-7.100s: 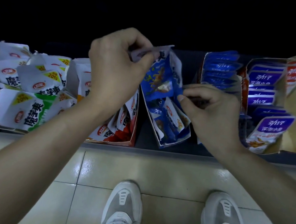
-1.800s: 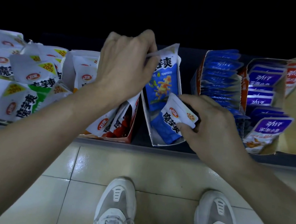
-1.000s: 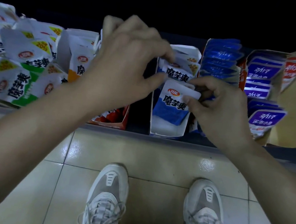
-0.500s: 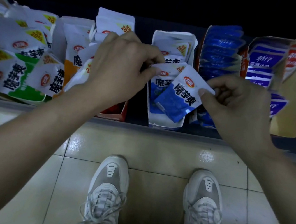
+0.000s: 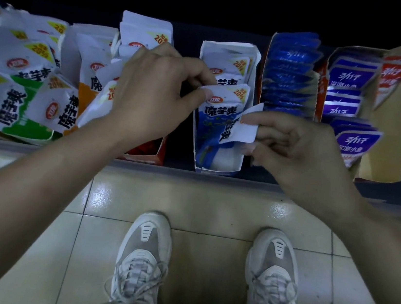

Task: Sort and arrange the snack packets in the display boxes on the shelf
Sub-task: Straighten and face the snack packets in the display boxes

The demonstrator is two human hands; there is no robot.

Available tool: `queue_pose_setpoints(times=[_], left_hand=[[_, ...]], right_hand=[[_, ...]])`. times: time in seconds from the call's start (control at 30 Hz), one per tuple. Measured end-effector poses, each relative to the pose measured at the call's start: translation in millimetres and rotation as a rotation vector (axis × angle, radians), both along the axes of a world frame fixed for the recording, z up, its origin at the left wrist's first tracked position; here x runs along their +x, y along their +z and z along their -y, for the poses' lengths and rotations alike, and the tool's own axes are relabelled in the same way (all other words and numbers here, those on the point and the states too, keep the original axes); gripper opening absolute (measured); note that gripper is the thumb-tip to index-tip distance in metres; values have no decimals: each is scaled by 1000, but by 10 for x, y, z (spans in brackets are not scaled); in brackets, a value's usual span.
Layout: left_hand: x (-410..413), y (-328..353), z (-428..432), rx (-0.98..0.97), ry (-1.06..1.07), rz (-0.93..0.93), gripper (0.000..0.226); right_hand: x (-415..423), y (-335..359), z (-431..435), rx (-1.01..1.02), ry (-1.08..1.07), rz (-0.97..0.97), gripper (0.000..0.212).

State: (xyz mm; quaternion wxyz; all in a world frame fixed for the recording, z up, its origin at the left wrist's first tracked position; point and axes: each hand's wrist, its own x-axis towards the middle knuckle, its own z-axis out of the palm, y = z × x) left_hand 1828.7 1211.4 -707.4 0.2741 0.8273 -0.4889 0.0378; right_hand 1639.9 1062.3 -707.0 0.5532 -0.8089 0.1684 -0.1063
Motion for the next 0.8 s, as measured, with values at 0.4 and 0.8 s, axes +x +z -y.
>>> queue_pose_setpoints(times=[0.4,0.8], left_hand=[[58,5,-11,7,-29,-125,28],[80,140,-43,-60,-126,-365,9]], right_hand=[[395,-129,113,-487,-105,47,19],[157,-242,48,-443,-159,212,11]])
